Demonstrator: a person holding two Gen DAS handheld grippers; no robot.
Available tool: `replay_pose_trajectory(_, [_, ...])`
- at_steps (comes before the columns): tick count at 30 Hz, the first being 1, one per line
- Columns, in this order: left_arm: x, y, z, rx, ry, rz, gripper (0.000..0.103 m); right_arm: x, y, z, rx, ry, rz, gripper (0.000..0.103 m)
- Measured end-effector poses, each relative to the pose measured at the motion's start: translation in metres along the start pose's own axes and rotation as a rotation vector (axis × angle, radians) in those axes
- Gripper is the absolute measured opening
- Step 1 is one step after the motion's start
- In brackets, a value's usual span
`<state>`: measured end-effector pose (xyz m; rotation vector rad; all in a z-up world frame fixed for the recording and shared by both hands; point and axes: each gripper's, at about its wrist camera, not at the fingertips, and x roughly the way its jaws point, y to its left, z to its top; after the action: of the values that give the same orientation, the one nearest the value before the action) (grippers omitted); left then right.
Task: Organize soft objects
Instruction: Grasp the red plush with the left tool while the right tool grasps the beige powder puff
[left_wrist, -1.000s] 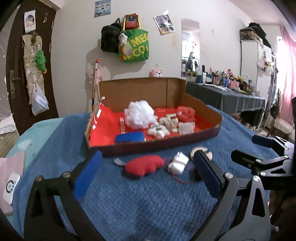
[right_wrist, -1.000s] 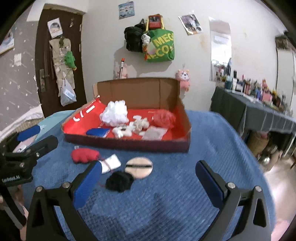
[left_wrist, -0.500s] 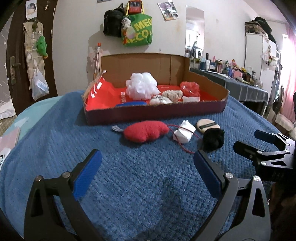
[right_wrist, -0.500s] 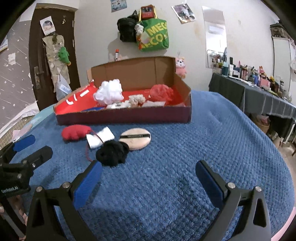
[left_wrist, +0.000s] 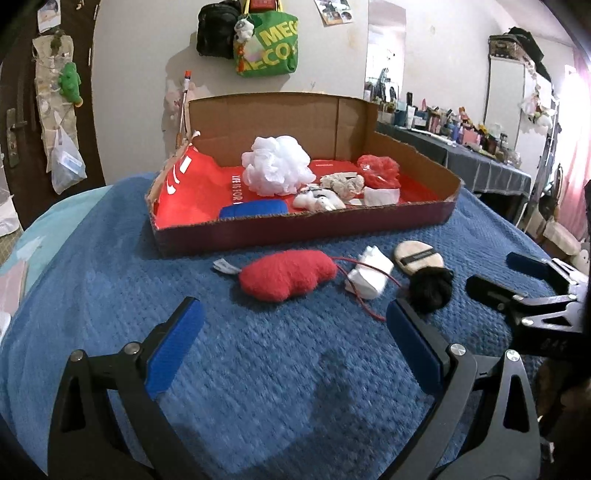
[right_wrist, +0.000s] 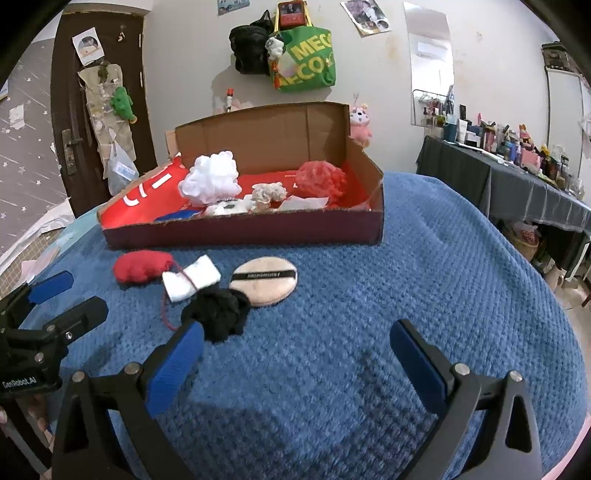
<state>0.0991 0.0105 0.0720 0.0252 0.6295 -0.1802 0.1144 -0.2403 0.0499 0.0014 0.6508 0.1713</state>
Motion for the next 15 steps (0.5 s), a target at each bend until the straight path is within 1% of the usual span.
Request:
replay_pose_trajectory(2, [0.007, 0.003, 0.008, 0.008, 0.016, 0.005, 0.101, 0.004, -0.002, 0.007, 0.002, 0.01, -0.006, 0.103])
replay_pose_trajectory(5, [0.02, 0.007, 0.018, 0.027, 0.047, -0.018, 0.101, 0.014, -0.006, 0.02, 0.01, 0.048, 0.004, 0.103])
replay_pose_trajectory(10, [0.044, 0.012, 0.029, 0.04, 0.117, -0.055, 0.101, 0.037, -0.007, 0.038, 0.026, 0.129, 0.051, 0.103])
replay_pose_trajectory(13, [0.054, 0.011, 0.034, 0.062, 0.144, -0.061, 0.1, 0.05, -0.003, 0.044, 0.017, 0.175, 0.068, 0.103])
replay_pose_trajectory(15, [0.06, 0.01, 0.036, 0.085, 0.158, -0.061, 0.096, 0.059, 0.001, 0.047, 0.001, 0.207, 0.069, 0.103])
